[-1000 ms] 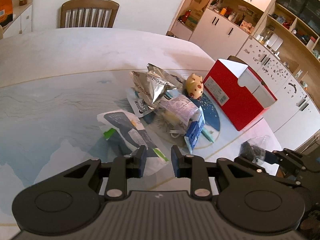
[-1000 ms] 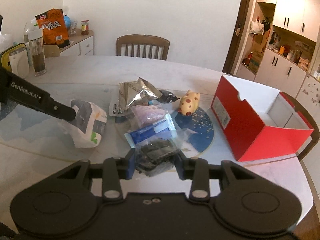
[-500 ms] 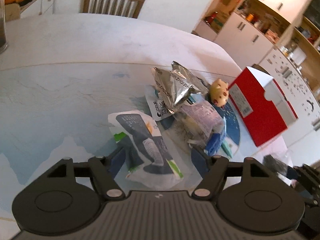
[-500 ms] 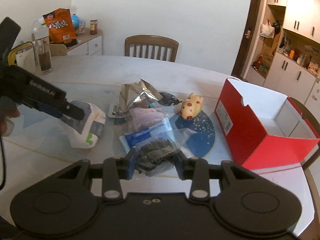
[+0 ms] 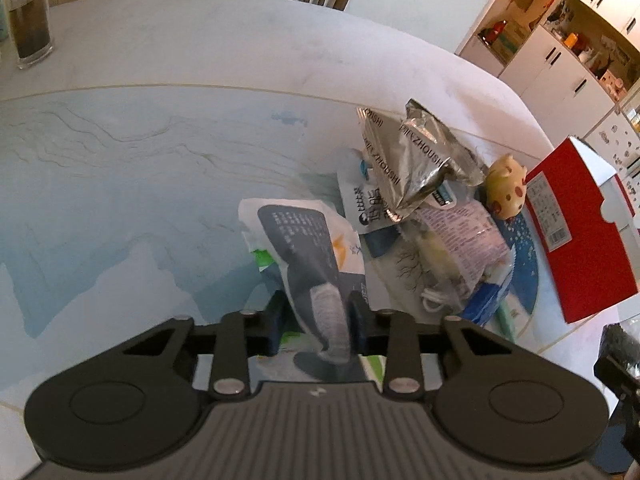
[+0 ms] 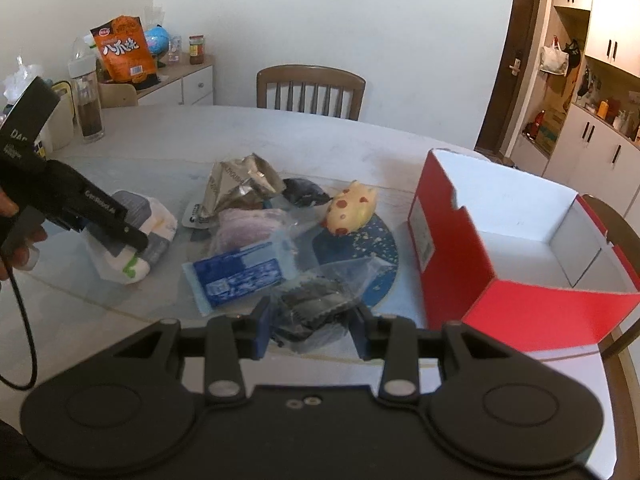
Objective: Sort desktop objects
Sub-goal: 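Carry both held bags over the open red shoebox with both tools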
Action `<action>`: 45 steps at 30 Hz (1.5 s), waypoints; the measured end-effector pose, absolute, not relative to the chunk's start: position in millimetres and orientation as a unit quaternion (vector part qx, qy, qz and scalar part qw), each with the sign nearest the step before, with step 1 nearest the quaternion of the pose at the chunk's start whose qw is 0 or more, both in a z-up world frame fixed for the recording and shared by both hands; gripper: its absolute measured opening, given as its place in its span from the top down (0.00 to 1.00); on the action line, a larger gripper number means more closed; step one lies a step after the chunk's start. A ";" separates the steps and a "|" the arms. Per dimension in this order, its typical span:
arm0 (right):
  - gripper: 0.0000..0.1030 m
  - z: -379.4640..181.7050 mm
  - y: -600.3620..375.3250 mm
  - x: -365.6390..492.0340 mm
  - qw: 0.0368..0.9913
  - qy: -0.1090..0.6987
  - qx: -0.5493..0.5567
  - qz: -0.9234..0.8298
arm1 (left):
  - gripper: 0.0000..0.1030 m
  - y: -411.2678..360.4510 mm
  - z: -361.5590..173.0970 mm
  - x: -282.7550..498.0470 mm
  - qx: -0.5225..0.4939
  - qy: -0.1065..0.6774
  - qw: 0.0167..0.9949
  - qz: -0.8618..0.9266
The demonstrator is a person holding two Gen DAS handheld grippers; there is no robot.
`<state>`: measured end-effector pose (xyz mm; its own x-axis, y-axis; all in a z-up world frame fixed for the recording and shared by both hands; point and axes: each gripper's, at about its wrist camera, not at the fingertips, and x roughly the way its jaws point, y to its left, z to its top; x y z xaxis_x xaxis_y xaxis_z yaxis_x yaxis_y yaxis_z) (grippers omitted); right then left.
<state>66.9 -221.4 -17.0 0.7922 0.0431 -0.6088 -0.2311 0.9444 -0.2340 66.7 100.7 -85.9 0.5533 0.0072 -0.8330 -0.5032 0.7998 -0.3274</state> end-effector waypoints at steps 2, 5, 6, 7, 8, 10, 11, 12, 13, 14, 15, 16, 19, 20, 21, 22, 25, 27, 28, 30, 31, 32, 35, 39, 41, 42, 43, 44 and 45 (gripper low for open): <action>0.62 -11.9 -227.6 68.7 0.936 0.309 -0.148 0.075 | 0.81 99.6 -81.7 63.7 -0.286 0.443 0.836 0.153; 0.62 -3.4 -238.2 72.2 0.939 0.303 -0.145 0.074 | 0.82 97.0 -74.7 59.0 -0.298 0.437 0.835 0.154; 0.62 -0.6 -241.8 73.1 0.939 0.302 -0.144 0.073 | 0.83 95.7 -72.3 57.7 -0.302 0.435 0.834 0.153; 0.62 1.5 -245.4 74.5 0.940 0.302 -0.142 0.072 | 0.83 93.8 -69.4 57.2 -0.306 0.433 0.834 0.151; 0.62 4.0 -249.3 75.7 0.940 0.302 -0.141 0.073 | 0.83 91.4 -65.8 56.1 -0.310 0.430 0.835 0.147; 0.62 9.6 -255.9 77.6 0.941 0.300 -0.140 0.074 | 0.83 85.9 -59.0 55.4 -0.315 0.426 0.836 0.142; 0.62 12.9 -259.7 78.2 0.941 0.299 -0.141 0.075 | 0.83 83.9 -53.1 52.1 -0.318 0.424 0.837 0.138; 0.62 15.7 -262.8 78.5 0.942 0.297 -0.140 0.075 | 0.83 80.6 -49.5 52.7 -0.320 0.421 0.838 0.135; 0.62 18.5 -266.1 79.0 0.942 0.295 -0.139 0.074 | 0.83 76.9 -45.5 53.2 -0.322 0.419 0.839 0.130; 0.62 21.7 -270.6 79.5 0.943 0.293 -0.139 0.075 | 0.83 71.9 -40.9 55.1 -0.322 0.416 0.841 0.125; 0.62 24.2 -274.7 80.1 0.943 0.292 -0.139 0.074 | 0.83 66.9 -36.8 57.2 -0.319 0.415 0.843 0.122; 0.62 26.0 -277.5 81.2 0.944 0.291 -0.139 0.072 | 0.83 61.8 -33.1 59.3 -0.317 0.415 0.845 0.119; 0.62 32.6 -291.2 83.6 0.945 0.290 -0.134 0.068 | 0.83 48.4 -21.3 70.9 -0.314 0.407 0.851 0.106; 0.62 34.8 -294.9 84.5 0.945 0.290 -0.133 0.068 | 0.83 43.9 -17.5 75.0 -0.313 0.404 0.854 0.102; 0.62 37.5 -299.5 85.3 0.946 0.290 -0.132 0.066 | 0.83 39.8 -14.2 78.7 -0.312 0.401 0.856 0.098; 0.62 39.9 -303.5 86.0 0.946 0.290 -0.131 0.063 | 0.83 35.1 -10.4 82.8 -0.310 0.398 0.859 0.093; 0.62 48.0 -321.7 90.1 0.947 0.292 -0.118 0.062 | 0.83 20.1 -1.6 98.7 -0.290 0.390 0.870 0.082; 0.62 52.8 -332.1 92.5 0.948 0.291 -0.118 0.057 | 0.83 10.8 4.2 112.0 -0.273 0.389 0.876 0.076; 0.62 54.8 -337.4 93.9 0.948 0.291 -0.118 0.055 | 0.83 5.5 8.1 118.5 -0.264 0.387 0.881 0.070; 0.62 59.9 -350.6 97.5 0.948 0.292 -0.116 0.051 | 0.83 -7.0 17.2 129.8 -0.240 0.382 0.891 0.054; 0.62 61.3 -355.6 98.6 0.948 0.292 -0.115 0.048 | 0.83 -13.8 21.8 136.1 -0.228 0.381 0.895 0.047; 0.62 63.5 -361.5 100.4 0.948 0.292 -0.114 0.046 | 0.83 -20.8 25.9 144.0 -0.217 0.380 0.898 0.039; 0.62 68.3 -379.4 106.3 0.948 0.295 -0.112 0.038 | 0.83 -41.8 37.0 166.2 -0.192 0.376 0.906 0.017; 0.62 70.9 -395.7 113.9 0.947 0.297 -0.121 0.029 | 0.83 -68.8 47.8 196.9 -0.164 0.372 0.914 -0.014; 0.62 71.4 -404.2 117.9 0.946 0.301 -0.118 0.027 | 0.83 -82.0 52.8 209.9 -0.150 0.372 0.916 -0.027; 0.62 71.6 -407.8 120.4 0.945 0.303 -0.116 0.026 | 0.83 -87.9 54.1 215.8 -0.146 0.372 0.916 -0.034; 0.62 71.1 -410.9 122.2 0.945 0.306 -0.114 0.023 | 0.83 -93.8 54.7 223.1 -0.142 0.374 0.916 -0.042; 0.62 70.9 -414.9 124.5 0.944 0.309 -0.111 0.021 | 0.83 -100.5 55.3 229.4 -0.138 0.377 0.915 -0.047; 0.62 70.7 -419.5 127.0 0.944 0.312 -0.108 0.021 | 0.83 -105.3 55.2 235.5 -0.133 0.379 0.914 -0.052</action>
<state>127.0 -419.5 70.7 0.8049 -0.0279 -0.5927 -0.1064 0.9759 -0.1905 235.5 -105.3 55.2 0.7073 -0.1958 -0.6793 -0.0065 0.9590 -0.2832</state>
